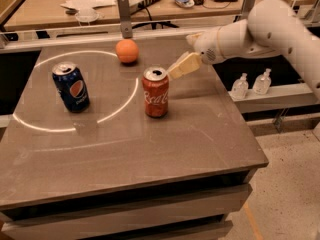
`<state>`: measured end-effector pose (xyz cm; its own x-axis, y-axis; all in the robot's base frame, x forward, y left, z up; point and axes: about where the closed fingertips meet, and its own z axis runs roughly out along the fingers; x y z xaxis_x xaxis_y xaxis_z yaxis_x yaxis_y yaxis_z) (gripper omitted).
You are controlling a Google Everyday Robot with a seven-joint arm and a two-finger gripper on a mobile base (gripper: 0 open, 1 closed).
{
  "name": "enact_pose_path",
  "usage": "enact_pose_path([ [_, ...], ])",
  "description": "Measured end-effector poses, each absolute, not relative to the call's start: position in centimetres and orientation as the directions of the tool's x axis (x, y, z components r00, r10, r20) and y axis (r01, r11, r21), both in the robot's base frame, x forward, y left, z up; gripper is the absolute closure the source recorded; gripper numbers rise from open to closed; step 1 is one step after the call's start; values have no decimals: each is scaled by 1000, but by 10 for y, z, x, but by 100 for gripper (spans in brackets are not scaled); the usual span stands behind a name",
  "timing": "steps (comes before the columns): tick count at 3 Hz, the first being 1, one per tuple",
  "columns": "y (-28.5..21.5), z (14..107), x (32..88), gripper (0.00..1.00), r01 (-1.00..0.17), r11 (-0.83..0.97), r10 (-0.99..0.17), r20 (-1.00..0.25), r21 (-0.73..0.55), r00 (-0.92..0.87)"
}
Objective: Move orange near coke can
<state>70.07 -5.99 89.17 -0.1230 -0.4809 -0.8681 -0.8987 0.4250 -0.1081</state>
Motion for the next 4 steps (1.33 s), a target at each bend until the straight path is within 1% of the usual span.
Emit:
enact_pose_path([
  [2, 5, 871, 734, 0, -914, 389, -459, -885, -114, -85],
  [4, 60, 875, 776, 0, -925, 354, -434, -901, -141, -29],
])
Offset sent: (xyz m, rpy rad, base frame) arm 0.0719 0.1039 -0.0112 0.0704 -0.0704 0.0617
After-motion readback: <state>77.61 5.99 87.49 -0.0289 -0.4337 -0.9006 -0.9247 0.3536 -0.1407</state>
